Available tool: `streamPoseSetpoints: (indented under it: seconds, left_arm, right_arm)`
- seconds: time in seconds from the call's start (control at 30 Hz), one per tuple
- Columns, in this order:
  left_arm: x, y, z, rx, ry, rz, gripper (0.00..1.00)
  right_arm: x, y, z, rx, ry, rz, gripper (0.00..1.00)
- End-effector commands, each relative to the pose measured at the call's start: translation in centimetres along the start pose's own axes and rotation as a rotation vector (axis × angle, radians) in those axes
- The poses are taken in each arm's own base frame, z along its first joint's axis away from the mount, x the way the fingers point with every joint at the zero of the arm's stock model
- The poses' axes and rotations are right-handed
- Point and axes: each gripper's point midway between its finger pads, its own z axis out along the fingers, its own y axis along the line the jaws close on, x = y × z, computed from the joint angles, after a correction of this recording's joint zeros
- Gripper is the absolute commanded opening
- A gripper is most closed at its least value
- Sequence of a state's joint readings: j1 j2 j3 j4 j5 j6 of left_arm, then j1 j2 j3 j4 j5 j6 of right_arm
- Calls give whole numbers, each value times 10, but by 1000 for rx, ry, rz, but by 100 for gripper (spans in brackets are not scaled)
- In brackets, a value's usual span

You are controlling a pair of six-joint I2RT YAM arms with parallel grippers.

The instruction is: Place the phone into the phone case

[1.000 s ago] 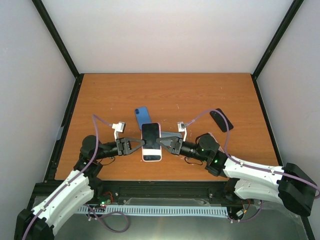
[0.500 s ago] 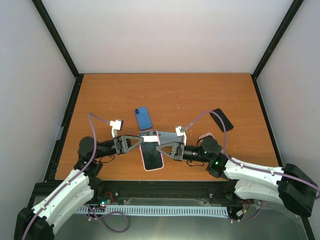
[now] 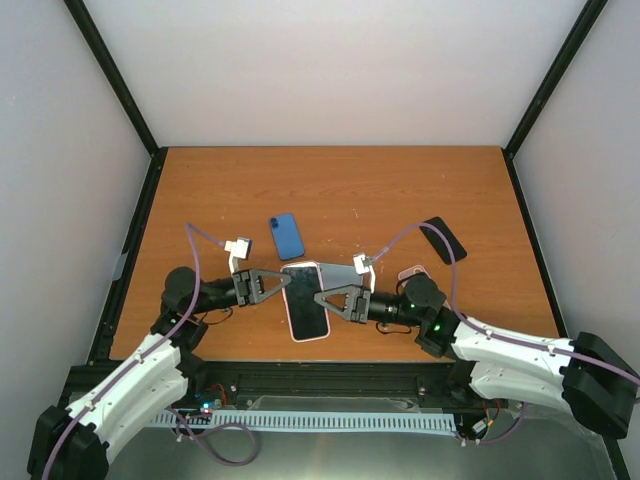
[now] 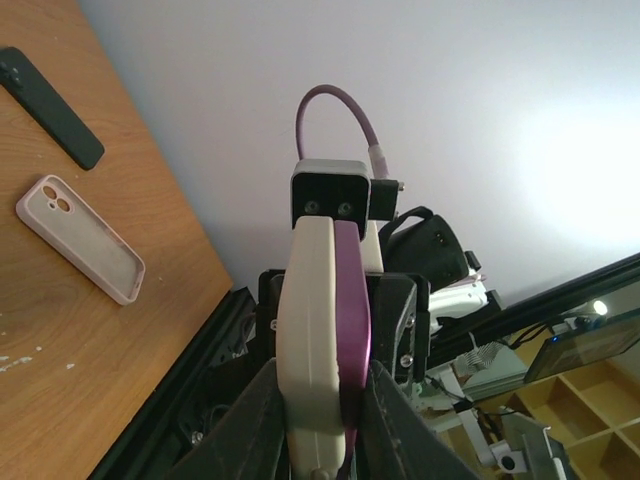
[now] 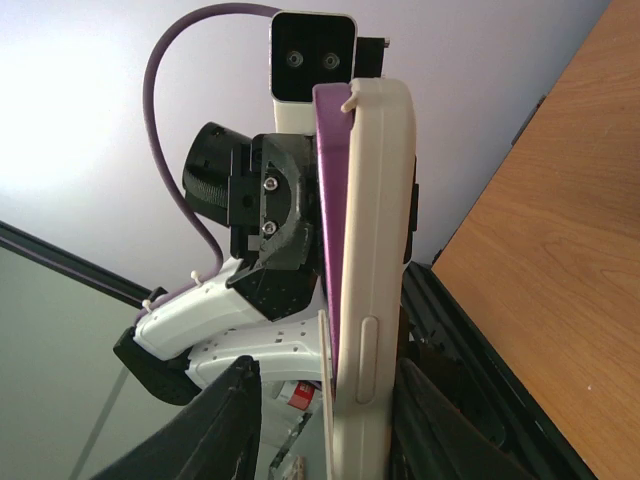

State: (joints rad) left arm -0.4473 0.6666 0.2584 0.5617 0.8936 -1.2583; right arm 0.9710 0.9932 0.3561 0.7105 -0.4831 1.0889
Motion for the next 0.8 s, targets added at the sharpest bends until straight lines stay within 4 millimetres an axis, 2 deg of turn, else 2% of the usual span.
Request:
streamPoseSetpoints:
  seconds: [0.0,0.27,0.5,0.57,0.6,0.73,0.77]
  left_arm:
    - [-4,-18,2,11,25,112,0]
    - [9,-25,2,48,108,143,0]
    - [13,-31,1,64,143,168,0]
    - [15,-31,1,66,153,173,0]
    - [15,-31,1,63,157,173,0]
    - [15,-30,2,49,166,174,2]
    - [14,-31,2,45,164,177,6]
  right_arm:
    - [-12,19,-6,-33,-57,-43,38]
    - [-35,25,-4,65,-111,-115,53]
    - [-44,29,8,76,-100,-122,54]
    - [-46,30,10,71,-106,-125,51]
    - [-48,32,10,66,-111,-127,46]
    - [-53,35,8,65,-132,-145,21]
    - [-52,34,8,69,-130,-153,13]
